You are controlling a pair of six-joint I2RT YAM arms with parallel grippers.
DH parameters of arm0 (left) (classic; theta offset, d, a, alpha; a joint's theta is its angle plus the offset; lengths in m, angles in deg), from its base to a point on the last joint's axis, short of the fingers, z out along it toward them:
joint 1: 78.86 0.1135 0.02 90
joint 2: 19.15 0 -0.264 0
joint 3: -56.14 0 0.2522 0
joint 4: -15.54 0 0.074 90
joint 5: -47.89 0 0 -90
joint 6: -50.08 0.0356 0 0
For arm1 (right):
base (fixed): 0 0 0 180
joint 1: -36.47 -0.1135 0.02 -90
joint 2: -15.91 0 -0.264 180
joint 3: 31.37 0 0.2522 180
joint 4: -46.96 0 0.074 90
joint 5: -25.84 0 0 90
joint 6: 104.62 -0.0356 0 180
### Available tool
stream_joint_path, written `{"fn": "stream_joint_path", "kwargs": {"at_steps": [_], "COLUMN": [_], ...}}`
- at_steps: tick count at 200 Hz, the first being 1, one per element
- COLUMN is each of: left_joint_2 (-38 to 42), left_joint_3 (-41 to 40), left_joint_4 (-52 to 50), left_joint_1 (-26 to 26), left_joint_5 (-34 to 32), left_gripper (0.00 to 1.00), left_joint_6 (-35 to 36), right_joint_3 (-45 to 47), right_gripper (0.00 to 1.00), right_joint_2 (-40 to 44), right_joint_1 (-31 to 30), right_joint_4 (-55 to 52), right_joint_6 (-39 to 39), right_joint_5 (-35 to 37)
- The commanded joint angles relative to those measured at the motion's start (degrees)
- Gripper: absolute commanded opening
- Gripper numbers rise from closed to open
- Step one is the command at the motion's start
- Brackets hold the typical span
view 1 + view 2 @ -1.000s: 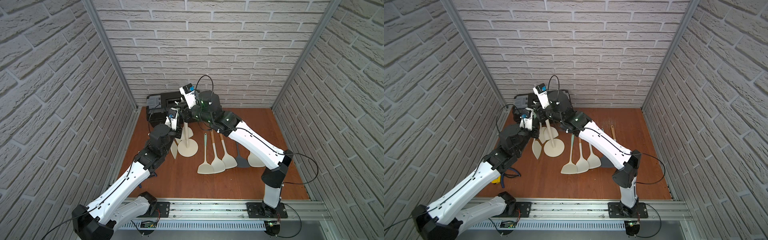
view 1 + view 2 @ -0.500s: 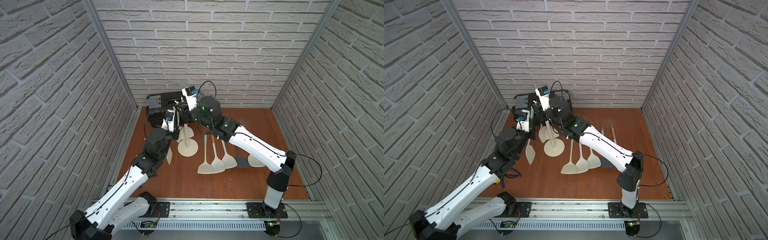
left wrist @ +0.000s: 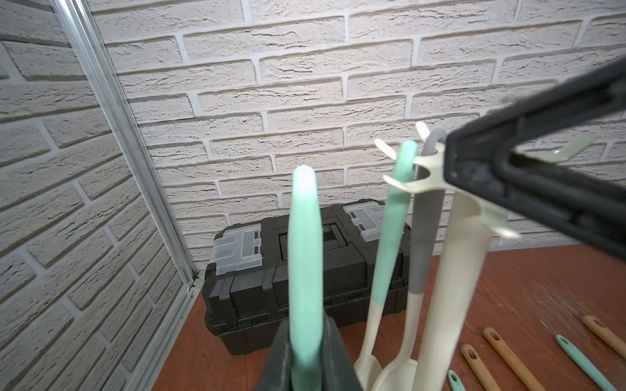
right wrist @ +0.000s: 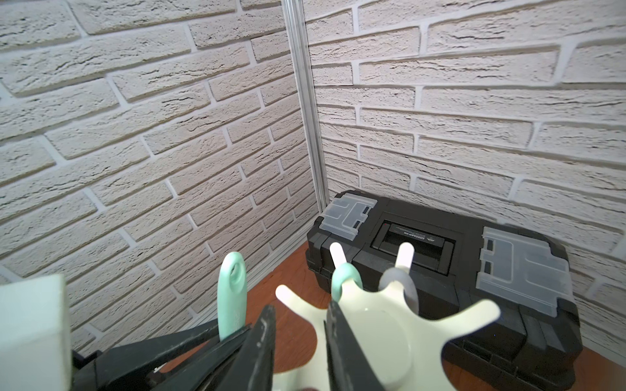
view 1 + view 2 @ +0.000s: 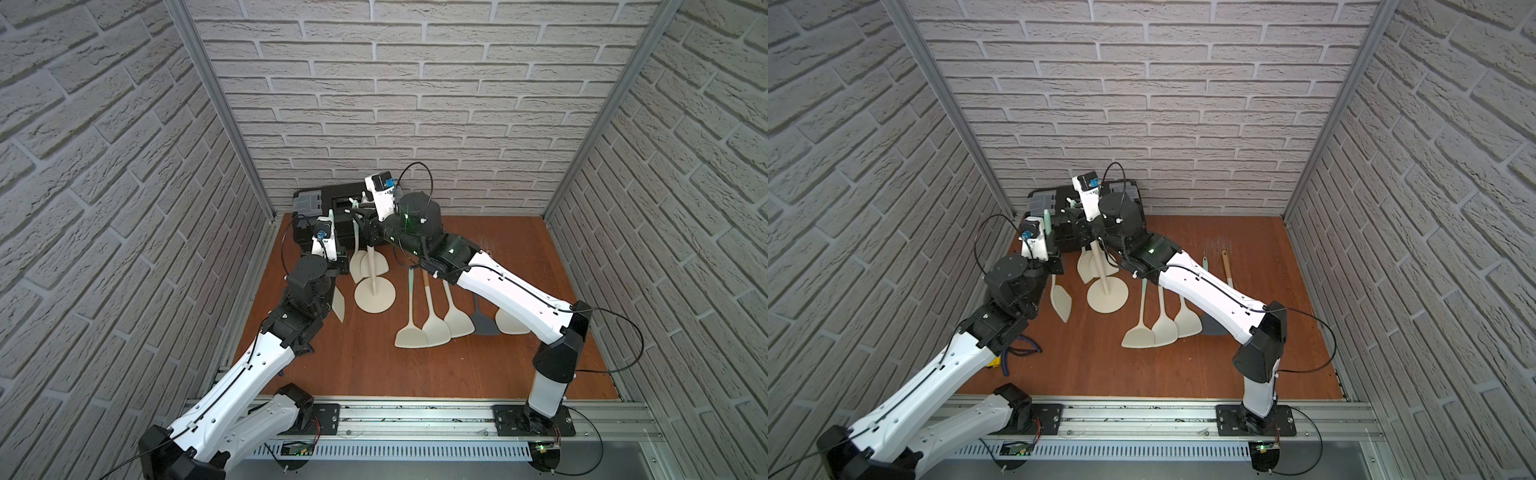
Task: Take the spatula off the kitchen utensil rack
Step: Take off the spatula from the rack, then place the spatula at the center of the board.
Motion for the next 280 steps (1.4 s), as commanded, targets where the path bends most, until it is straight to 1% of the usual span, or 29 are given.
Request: {"fn": "stream_joint_path", "kwargs": {"at_steps": [1,14,32,57,71,89,106,109,117,136,156,176,191,194,200,220,234,252,260,280], "left_joint_2": [1.53,1.99,2.86,4.29,4.99,5.68,6.19,6.31,6.54,7.23,8.46,10.35,10.83,12.31,12.88,13.11,12.30,11.51,9.82,9.78], "left_joint_3": [2.47,2.97,3.46,3.99,4.66,5.77,7.02,7.31,8.02,9.64,11.11,11.48,10.52,10.16,9.50,7.74,7.57,8.78,9.31,9.44], "left_joint_4": [-0.13,-1.61,-3.43,-5.67,-6.97,-8.46,-9.93,-10.19,-10.91,-12.66,-14.35,-14.64,-13.30,-12.81,-11.60,-8.08,-6.87,-8.21,-8.95,-9.79], "left_joint_1": [0.55,0.67,0.80,0.94,0.99,1.16,1.38,1.38,1.51,1.56,1.61,1.69,1.93,1.97,2.19,2.98,3.12,3.21,3.21,3.36], "left_joint_5": [0.43,1.97,3.30,4.98,6.06,7.98,10.14,10.48,11.55,13.88,16.30,18.29,19.29,19.64,20.38,23.72,26.08,27.63,27.58,27.21], "left_gripper": [0.00,0.00,0.00,0.00,0.00,0.00,0.00,0.00,0.00,0.00,0.00,0.00,0.00,0.00,0.00,0.00,0.00,0.00,0.00,0.00], "left_joint_6": [-1.40,-1.96,-2.76,-3.45,-3.73,-3.74,-3.95,-3.99,-4.21,-5.23,-7.69,-11.78,-16.03,-16.91,-18.98,-25.90,-29.26,-30.47,-30.51,-30.52], "right_joint_3": [4.23,0.83,-7.14,-19.26,-24.02,-26.60,-26.42,-26.23,-26.06,-24.03,-17.78,-7.81,1.42,3.40,6.89,16.98,22.40,24.28,22.87,17.62], "right_gripper": [0.34,0.39,0.42,0.43,0.44,0.45,0.46,0.46,0.45,0.45,0.45,0.45,0.45,0.44,0.44,0.43,0.43,0.44,0.44,0.44], "right_joint_2": [-7.98,-7.98,-8.75,-10.49,-10.51,-9.11,-7.98,-6.25,-5.14,-2.17,3.14,10.43,15.79,16.88,18.81,23.63,25.85,25.78,24.70,21.39], "right_joint_1": [1.97,1.96,1.97,1.96,1.97,1.92,1.95,1.90,1.92,1.97,1.97,1.92,1.89,1.78,1.42,-0.83,-2.34,-2.59,-2.59,-2.59], "right_joint_4": [-25.41,-26.02,-29.54,-34.53,-35.80,-35.61,-34.99,-35.05,-35.15,-35.30,-33.32,-29.24,-24.26,-23.07,-20.94,-16.52,-13.82,-12.81,-14.14,-16.77], "right_joint_6": [-0.45,0.08,0.40,1.27,1.59,1.62,1.16,1.09,0.98,0.66,0.54,0.03,-2.49,-2.99,-3.69,-4.04,-3.95,-3.24,-2.39,-0.76], "right_joint_5": [-3.17,-8.38,-13.60,-16.89,-17.60,-17.96,-18.18,-18.27,-18.88,-19.70,-19.98,-18.88,-17.95,-17.92,-17.78,-14.22,-12.17,-10.80,-10.05,-11.10]}}
